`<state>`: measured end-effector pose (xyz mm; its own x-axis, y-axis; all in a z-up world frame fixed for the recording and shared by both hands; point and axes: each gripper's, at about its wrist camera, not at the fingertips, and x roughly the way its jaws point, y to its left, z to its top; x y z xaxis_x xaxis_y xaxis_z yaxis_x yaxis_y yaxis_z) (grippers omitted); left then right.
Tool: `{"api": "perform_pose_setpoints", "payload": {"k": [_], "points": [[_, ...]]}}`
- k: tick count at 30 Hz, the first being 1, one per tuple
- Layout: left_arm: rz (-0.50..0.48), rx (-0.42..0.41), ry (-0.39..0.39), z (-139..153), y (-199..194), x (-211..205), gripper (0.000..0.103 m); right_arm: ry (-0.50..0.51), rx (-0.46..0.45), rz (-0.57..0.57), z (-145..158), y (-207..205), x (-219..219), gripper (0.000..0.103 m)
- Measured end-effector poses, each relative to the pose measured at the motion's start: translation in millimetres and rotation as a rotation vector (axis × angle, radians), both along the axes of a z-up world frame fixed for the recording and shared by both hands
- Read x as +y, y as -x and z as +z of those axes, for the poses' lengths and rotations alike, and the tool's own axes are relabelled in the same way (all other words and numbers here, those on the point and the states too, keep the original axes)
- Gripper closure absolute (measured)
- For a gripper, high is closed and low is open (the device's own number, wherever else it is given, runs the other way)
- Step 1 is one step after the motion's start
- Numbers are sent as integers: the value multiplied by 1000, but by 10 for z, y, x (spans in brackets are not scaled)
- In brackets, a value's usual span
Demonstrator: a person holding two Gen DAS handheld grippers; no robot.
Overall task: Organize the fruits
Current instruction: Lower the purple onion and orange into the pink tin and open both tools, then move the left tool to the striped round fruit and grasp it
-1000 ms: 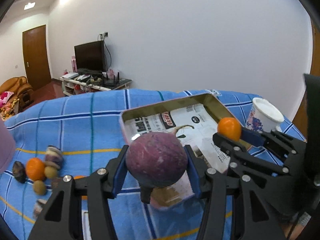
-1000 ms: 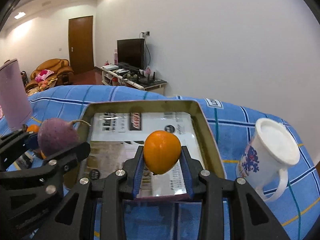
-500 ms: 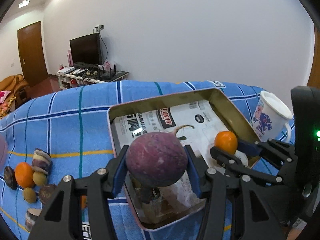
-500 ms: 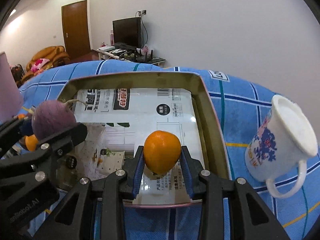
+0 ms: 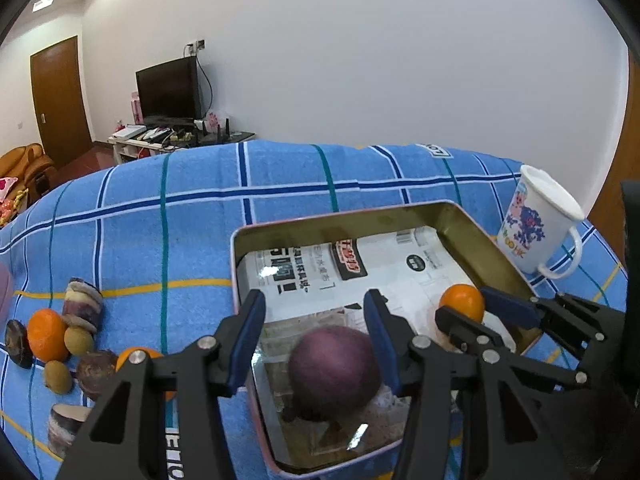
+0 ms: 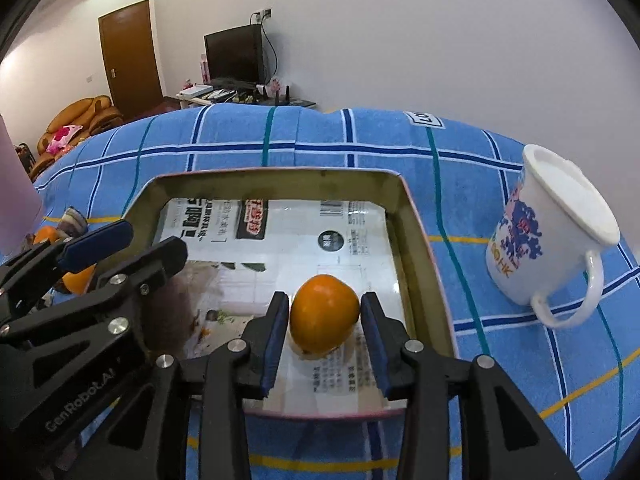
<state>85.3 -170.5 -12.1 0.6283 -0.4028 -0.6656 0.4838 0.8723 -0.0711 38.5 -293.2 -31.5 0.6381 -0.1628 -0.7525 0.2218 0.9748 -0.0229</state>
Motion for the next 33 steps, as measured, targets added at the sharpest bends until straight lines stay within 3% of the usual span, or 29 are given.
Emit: {"api": "perform_pose_setpoints", "payload": {"k": [3, 6, 11, 15, 18, 22, 26, 33], "points": [[-6, -24, 5, 32, 37, -2, 43, 14, -4, -4, 3, 0, -6, 58], [11, -48, 30, 135, 81, 67, 23, -25, -27, 22, 61, 12, 11, 48], [86, -140, 72, 431, 155, 337, 3, -16, -160, 41, 295, 131, 57, 47], [197, -211, 119, 634, 202, 727, 0, -55, -335, -18, 525, 326, -91, 45], [257, -277, 74, 658, 254, 978, 0, -99, -482, -71, 671, 535, -216, 25], [301, -280, 18, 513, 240, 1274, 0, -87, -632, -160, 763, 760, -278, 24], [330, -301, -56, 396, 189, 1530, 0, -50, -677, -238, 709, 846, -259, 24], [429, -282, -53, 235, 87, 2105, 0, 4, -591, -140, 555, 663, 97, 24]]}}
